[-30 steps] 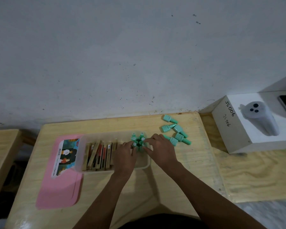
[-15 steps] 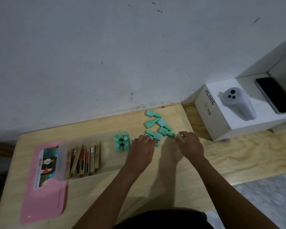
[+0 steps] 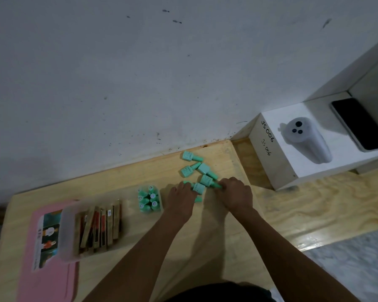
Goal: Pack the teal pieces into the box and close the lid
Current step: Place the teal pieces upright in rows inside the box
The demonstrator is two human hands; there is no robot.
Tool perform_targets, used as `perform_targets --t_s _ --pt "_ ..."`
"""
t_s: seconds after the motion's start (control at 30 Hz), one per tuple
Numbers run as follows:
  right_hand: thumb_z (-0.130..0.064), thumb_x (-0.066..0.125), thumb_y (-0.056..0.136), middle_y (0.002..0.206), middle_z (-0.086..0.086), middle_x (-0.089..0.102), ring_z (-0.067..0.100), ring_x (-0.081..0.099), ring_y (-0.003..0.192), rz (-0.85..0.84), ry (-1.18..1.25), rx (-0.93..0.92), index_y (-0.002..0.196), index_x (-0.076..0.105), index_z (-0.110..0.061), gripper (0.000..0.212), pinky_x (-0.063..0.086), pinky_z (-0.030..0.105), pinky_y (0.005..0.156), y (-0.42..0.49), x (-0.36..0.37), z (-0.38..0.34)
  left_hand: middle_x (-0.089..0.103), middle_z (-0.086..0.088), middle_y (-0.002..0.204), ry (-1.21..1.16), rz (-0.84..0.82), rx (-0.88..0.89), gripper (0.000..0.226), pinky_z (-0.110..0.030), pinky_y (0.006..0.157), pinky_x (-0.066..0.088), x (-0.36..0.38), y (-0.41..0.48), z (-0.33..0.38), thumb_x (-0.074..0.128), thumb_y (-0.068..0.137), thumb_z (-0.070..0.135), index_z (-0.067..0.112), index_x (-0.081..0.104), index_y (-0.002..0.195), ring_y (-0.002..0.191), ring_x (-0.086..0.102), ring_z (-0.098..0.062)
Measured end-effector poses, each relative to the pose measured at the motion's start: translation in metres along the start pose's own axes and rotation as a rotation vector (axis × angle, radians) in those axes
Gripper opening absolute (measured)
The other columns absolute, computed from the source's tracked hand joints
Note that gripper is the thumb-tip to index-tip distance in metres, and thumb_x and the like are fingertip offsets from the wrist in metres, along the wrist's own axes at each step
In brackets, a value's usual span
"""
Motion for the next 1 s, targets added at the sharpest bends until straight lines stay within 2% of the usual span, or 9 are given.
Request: perform_targets --t_s 0.1,0.2,0.4,0.47,0.57,0.67,0.77,0.87,1.0 --pt "-0.045 0.055 0.090 0.107 -0.004 0.067 0.016 0.063 0.095 -0.033 0.074 0.007 0.115 0.066 -0.032 0.030 0.049 0.035 0.081 0.000 0.002 0.001 0.048 -0.005 0.126 -0.062 -0.013 -0.019 0.033 -0.043 0.096 0.038 0.001 0.000 -0.002 0.050 0.091 0.018 0.021 0.058 0.122 0.122 0.039 -0.027" --pt "-0.037 0.062 0.089 0.108 -0.004 0.070 0.014 0.064 0.092 -0.059 0.350 0.108 0.114 0.067 -0.027 0.027 0.052 0.034 0.081 -0.001 0.000 0.006 0.053 -0.004 0.124 -0.219 0.042 -0.056 0.030 -0.040 0.096 0.038 -0.007 -0.003 -0.005 0.051 0.091 0.022 0.019 0.059 0.120 0.119 0.045 -0.025" --pt "-0.028 0.067 0.088 0.087 -0.002 0.072 0.012 0.064 0.081 0.102 0.763 0.154 0.096 0.074 -0.014 0.017 0.048 0.025 0.070 -0.016 -0.026 0.004 0.061 -0.003 0.098 -0.722 0.315 -0.116 0.026 -0.028 0.073 0.044 -0.039 -0.024 -0.015 0.061 0.087 0.022 0.010 0.063 0.111 0.087 0.056 -0.019" --pt "-0.026 0.067 0.089 0.084 -0.007 0.070 0.008 0.063 0.079 0.112 0.911 0.152 0.096 0.074 -0.017 0.013 0.049 0.022 0.068 -0.027 -0.036 -0.004 0.059 0.003 0.089 -0.870 0.380 -0.173 0.025 -0.017 0.064 0.039 -0.052 -0.036 -0.021 0.065 0.086 0.022 0.011 0.064 0.108 0.075 0.052 -0.011" --pt "-0.024 0.065 0.090 0.087 -0.009 0.069 0.004 0.062 0.081 0.086 1.069 0.123 0.097 0.071 -0.024 0.010 0.052 0.024 0.074 -0.040 -0.049 -0.020 0.063 0.007 0.082 -1.096 0.447 -0.250 0.016 -0.015 0.060 0.041 -0.068 -0.056 -0.033 0.067 0.084 0.025 0.017 0.065 0.098 0.067 0.053 -0.004" --pt "-0.026 0.064 0.091 0.094 -0.004 0.070 0.010 0.063 0.086 0.043 1.152 0.107 0.103 0.072 -0.025 0.015 0.054 0.031 0.077 -0.052 -0.055 -0.037 0.066 0.003 0.086 -1.232 0.529 -0.317 0.011 -0.013 0.062 0.047 -0.078 -0.083 -0.053 0.068 0.084 0.024 0.018 0.065 0.093 0.072 0.056 -0.006" --pt "-0.026 0.064 0.091 0.095 -0.002 0.070 0.009 0.062 0.084 -0.011 1.222 0.101 0.111 0.071 -0.018 0.023 0.053 0.029 0.074 -0.062 -0.059 -0.056 0.069 -0.005 0.090 -1.306 0.592 -0.376 0.015 -0.028 0.066 0.054 -0.078 -0.109 -0.075 0.069 0.083 0.026 0.015 0.067 0.093 0.082 0.062 -0.016" --pt "-0.025 0.064 0.091 0.095 -0.002 0.071 0.009 0.061 0.080 -0.041 1.222 0.060 0.107 0.072 -0.019 0.019 0.053 0.031 0.075 -0.072 -0.061 -0.076 0.070 -0.004 0.093 -1.297 0.620 -0.398 0.016 -0.010 0.057 0.048 -0.075 -0.134 -0.093 0.068 0.084 0.027 0.016 0.067 0.095 0.085 0.064 -0.016" --pt "-0.026 0.063 0.092 0.094 -0.005 0.071 0.001 0.063 0.079 -0.050 1.030 -0.109 0.105 0.071 -0.022 0.015 0.052 0.014 0.067 -0.082 -0.062 -0.107 0.068 0.003 0.087 -1.269 0.679 -0.434 0.011 -0.017 0.065 0.047 -0.073 -0.160 -0.110 0.069 0.083 0.025 0.020 0.066 0.092 0.078 0.061 -0.012"
Point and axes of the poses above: each hand's wrist, its own y-axis towards the middle knuckle, its own x-axis out of the palm, z = x × y, the point moved 4 cm from there along y, towards the middle knuckle
